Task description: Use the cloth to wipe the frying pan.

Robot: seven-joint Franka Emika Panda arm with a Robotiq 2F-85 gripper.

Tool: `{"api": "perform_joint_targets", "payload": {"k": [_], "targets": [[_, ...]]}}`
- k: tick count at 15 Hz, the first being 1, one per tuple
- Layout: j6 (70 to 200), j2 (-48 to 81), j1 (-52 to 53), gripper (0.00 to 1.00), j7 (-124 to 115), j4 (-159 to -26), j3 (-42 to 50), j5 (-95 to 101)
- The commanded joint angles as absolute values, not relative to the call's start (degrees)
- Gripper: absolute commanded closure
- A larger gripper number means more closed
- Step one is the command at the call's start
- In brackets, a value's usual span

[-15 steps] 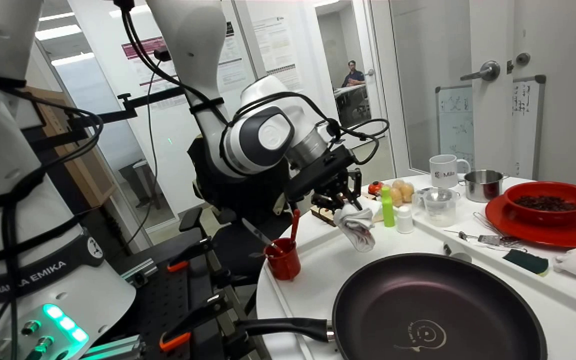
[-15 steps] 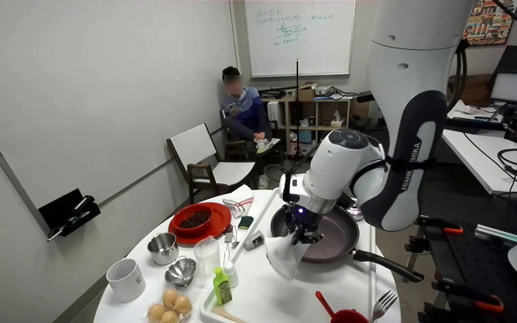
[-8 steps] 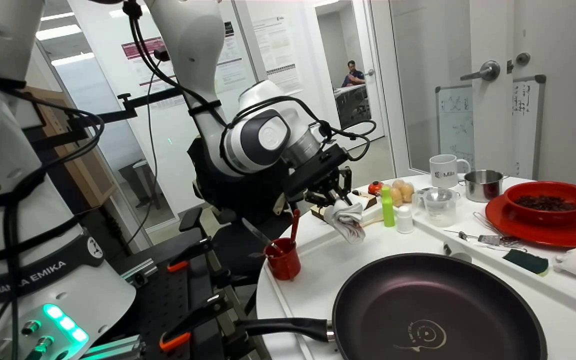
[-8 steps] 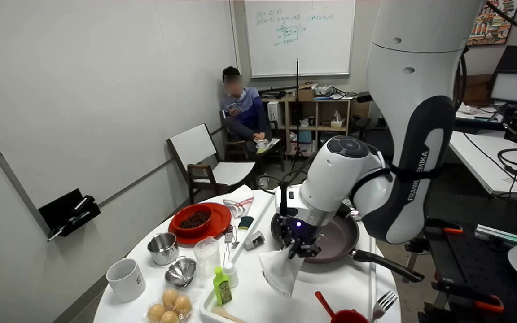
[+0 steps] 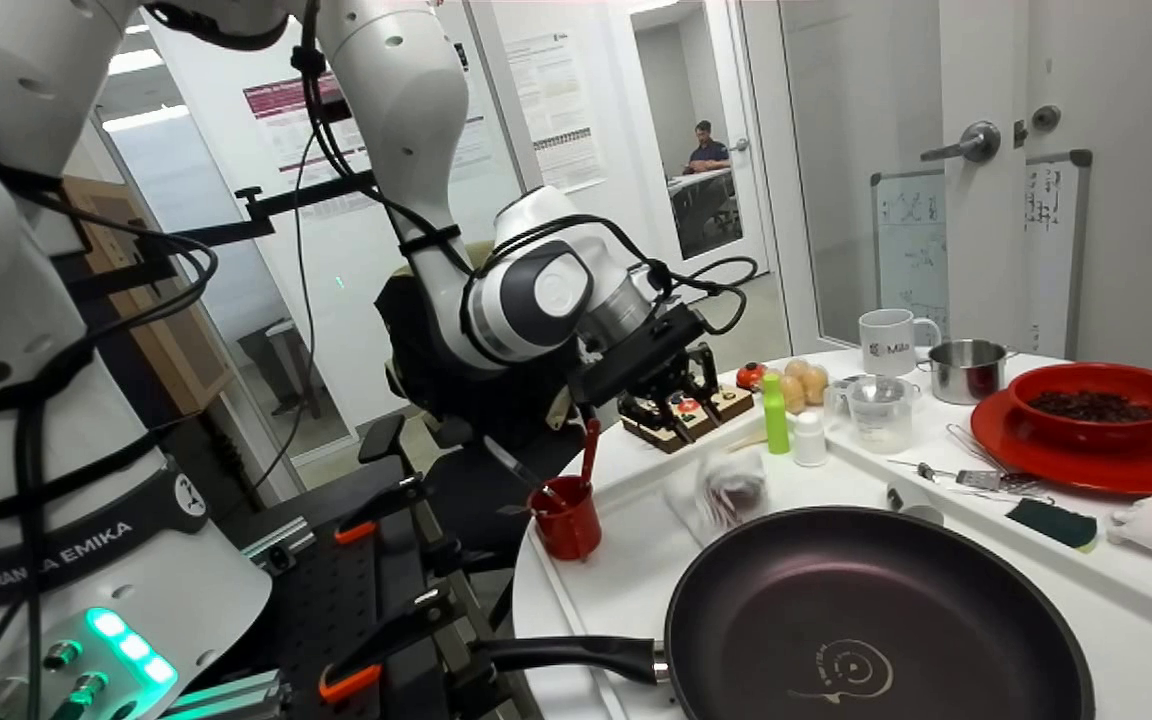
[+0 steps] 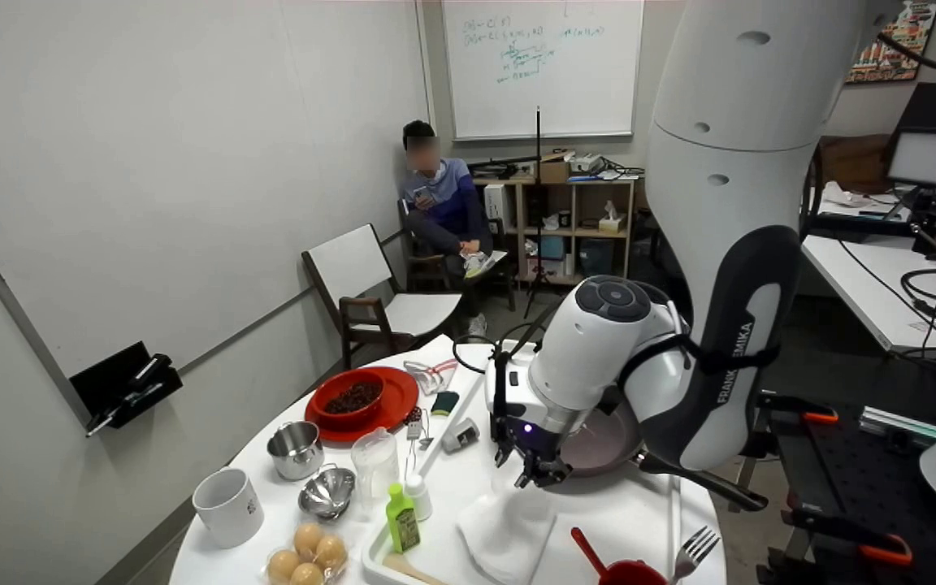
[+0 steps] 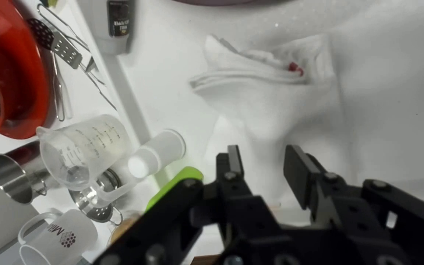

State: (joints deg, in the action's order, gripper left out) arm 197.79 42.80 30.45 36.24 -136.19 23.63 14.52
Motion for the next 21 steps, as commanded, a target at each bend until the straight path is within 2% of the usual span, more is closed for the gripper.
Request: {"api": "perform_joint_targets", "payload": {"k": [1,4,6,16,21], "targets": [[198.1,46.7,31.7,0.3,36.4,-133.8,25.2,12.6],[198.1,48.1,30.7,0.06,36.3,-133.6,25.6,13.1],[198.1,48.2,29.8,0.0,36.3,-133.9,25.6,13.7],[197.0,43.8,26.1,0.0,36.9,-140.8,25.8,15.5],[197.7,45.0,26.4,0.0,36.7,-140.1,26.2,14.2]]}}
